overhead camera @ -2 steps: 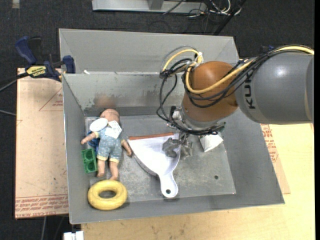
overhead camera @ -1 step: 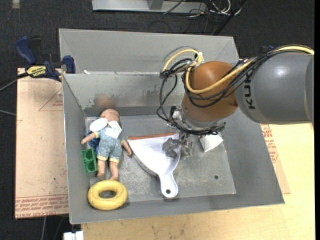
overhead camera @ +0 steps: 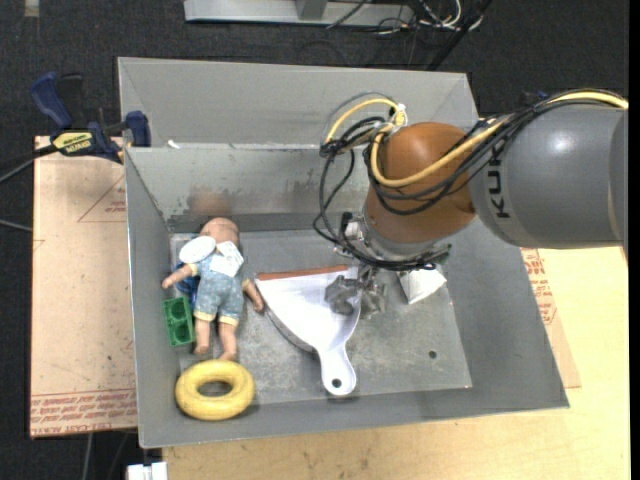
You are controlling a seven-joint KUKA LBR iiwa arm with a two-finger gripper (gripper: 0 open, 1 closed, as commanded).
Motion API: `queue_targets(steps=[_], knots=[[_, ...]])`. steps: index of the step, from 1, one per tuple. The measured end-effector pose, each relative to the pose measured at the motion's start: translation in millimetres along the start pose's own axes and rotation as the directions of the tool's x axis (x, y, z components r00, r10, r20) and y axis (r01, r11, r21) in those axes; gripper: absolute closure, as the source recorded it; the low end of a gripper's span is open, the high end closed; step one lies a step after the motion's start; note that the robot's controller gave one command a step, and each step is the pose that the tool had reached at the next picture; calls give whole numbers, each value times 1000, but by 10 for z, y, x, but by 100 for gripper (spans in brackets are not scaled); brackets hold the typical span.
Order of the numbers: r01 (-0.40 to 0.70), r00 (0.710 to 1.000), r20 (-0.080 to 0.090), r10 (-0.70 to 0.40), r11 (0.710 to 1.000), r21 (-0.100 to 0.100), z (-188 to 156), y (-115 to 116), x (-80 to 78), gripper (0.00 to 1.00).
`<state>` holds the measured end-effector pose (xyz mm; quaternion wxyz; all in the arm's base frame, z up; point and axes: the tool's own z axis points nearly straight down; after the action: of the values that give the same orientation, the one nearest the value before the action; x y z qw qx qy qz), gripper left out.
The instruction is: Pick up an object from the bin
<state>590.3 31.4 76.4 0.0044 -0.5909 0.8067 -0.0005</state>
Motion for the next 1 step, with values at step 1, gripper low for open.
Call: queue_targets(steps=[1], knots=[[0, 1000, 0, 0, 1000, 0, 0, 0, 0, 100]])
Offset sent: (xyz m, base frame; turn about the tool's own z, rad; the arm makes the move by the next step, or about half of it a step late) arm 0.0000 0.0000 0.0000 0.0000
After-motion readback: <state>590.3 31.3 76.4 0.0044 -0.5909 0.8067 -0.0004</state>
